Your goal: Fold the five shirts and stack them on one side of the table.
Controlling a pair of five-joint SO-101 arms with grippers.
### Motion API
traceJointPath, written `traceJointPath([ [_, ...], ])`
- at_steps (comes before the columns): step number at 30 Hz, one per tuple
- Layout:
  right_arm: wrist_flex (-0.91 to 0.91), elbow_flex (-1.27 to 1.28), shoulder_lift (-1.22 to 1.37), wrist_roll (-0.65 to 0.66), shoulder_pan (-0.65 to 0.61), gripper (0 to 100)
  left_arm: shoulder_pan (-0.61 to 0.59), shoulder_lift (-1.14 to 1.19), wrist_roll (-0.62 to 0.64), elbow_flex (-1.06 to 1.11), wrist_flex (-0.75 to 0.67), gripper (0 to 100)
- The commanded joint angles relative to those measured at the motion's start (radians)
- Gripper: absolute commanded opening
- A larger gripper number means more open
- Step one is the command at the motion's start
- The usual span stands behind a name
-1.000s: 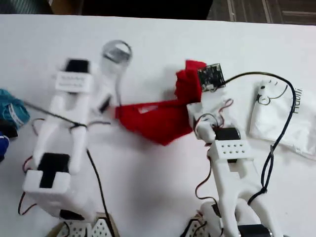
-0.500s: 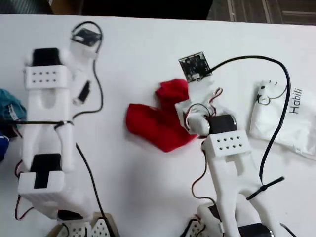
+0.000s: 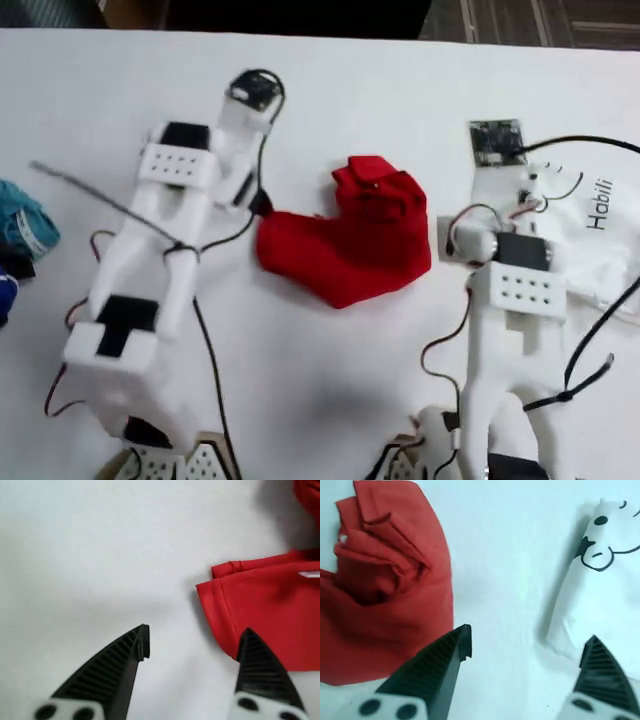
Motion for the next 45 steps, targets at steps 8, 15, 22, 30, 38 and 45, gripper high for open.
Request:
traceJointPath([
  [8,0.062,-0.014,-0.033,0.126,0.054,34.8,0.029,0.262,0.012,-0.243,0.023,30],
  [15,0.062,-0.014,-0.031,0.124,0.050,34.8,0.060,0.328,0.012,-0.435,0.121,30],
  [22,0.062,-0.014,-0.025,0.124,0.053,34.8,0.075,0.439,0.012,-0.452,0.143,20],
  [30,0.059,-0.014,-0.024,0.123,0.048,34.8,0.075,0.477,0.011,-0.453,0.138,19],
  [38,0.061,-0.012,-0.024,0.123,0.048,34.8,0.100,0.479,0.009,-0.446,0.138,10],
  [45,0.054,-0.012,-0.024,0.123,0.048,34.8,0.077,0.465,0.011,-0.472,0.203,3],
])
